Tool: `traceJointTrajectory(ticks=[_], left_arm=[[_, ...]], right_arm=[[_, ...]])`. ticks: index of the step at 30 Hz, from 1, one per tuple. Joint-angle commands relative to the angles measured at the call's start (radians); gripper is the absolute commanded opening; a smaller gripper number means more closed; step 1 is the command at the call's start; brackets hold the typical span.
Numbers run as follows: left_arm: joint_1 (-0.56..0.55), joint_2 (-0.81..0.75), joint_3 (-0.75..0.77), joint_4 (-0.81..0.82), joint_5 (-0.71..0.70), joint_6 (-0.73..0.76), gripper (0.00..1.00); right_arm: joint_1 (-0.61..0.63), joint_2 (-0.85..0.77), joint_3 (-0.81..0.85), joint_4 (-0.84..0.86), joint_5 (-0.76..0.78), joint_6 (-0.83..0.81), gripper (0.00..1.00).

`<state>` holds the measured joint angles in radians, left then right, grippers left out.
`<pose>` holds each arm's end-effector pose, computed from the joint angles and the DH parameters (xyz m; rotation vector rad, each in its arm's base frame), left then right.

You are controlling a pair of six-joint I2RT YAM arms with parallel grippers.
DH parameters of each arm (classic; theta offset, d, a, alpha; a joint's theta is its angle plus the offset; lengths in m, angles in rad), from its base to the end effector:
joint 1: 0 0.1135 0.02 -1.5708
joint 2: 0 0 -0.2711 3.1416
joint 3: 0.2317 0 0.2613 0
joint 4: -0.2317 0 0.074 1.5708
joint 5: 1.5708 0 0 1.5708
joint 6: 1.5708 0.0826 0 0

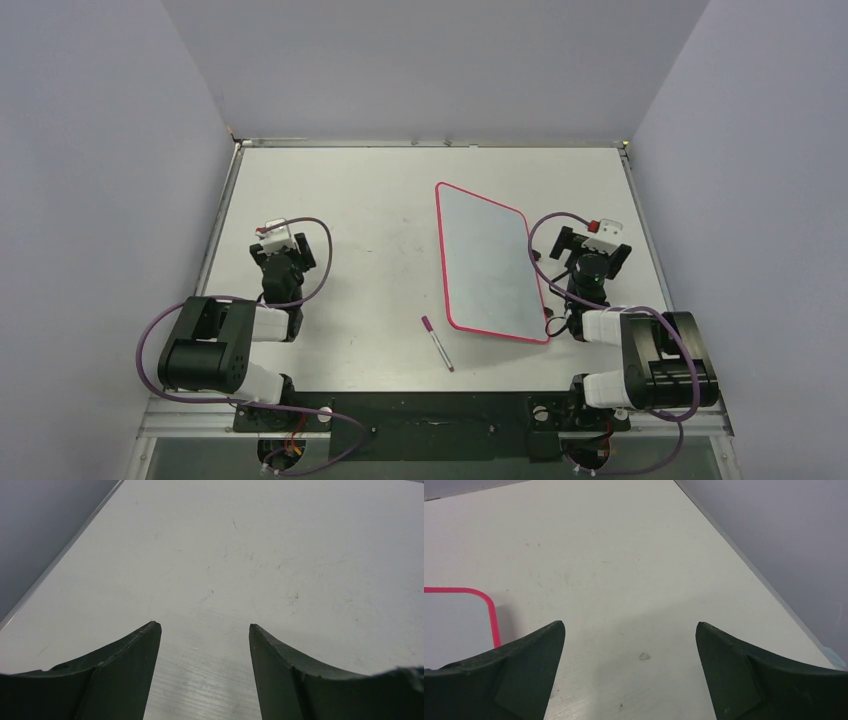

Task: Write a sentence on the whiteboard
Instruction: Move the whiteboard to the center of the board.

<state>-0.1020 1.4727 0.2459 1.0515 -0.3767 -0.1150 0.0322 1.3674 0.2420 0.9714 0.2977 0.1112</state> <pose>0.2858 0.0013 0.1378 -0.2852 1.7131 0.1692 0.2807 -0.0152 0.1519 0.2864 1.6963 -0.1505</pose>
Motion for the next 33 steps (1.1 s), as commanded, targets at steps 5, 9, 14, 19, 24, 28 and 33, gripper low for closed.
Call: traceJointTrajectory(ticks=[5, 9, 14, 19, 24, 28, 33], left_arm=[[-0.038, -0.035, -0.004, 0.052, -0.097, 0.006, 0.63], [-0.103, -0.12, 0.057, -0.127, -0.249, 0.043, 0.63], [-0.121, -0.235, 0.305, -0.575, -0.186, -0.201, 0.63], [-0.085, -0.247, 0.505, -0.943, 0.092, -0.403, 0.61], [-0.177, -0.275, 0.65, -1.111, 0.271, -0.395, 0.6], [-0.211, -0.254, 0.723, -1.175, 0.468, -0.406, 0.59], [-0.268, -0.21, 0.752, -1.142, 0.587, -0.42, 0.56]], right_arm=[[0.078, -0.229, 0.266, -0.508, 0.267, 0.21, 1.0], [-0.021, -0.225, 0.51, -0.982, 0.143, 0.426, 1.0], [-0.023, -0.227, 0.624, -1.386, 0.204, 0.479, 0.93], [-0.02, -0.278, 0.583, -1.594, 0.133, 0.544, 0.8], [-0.003, -0.312, 0.489, -1.651, 0.033, 0.574, 0.4], [0.113, -0.332, 0.421, -1.686, 0.048, 0.644, 0.38], [0.247, -0.338, 0.333, -1.679, 0.077, 0.783, 0.3]])
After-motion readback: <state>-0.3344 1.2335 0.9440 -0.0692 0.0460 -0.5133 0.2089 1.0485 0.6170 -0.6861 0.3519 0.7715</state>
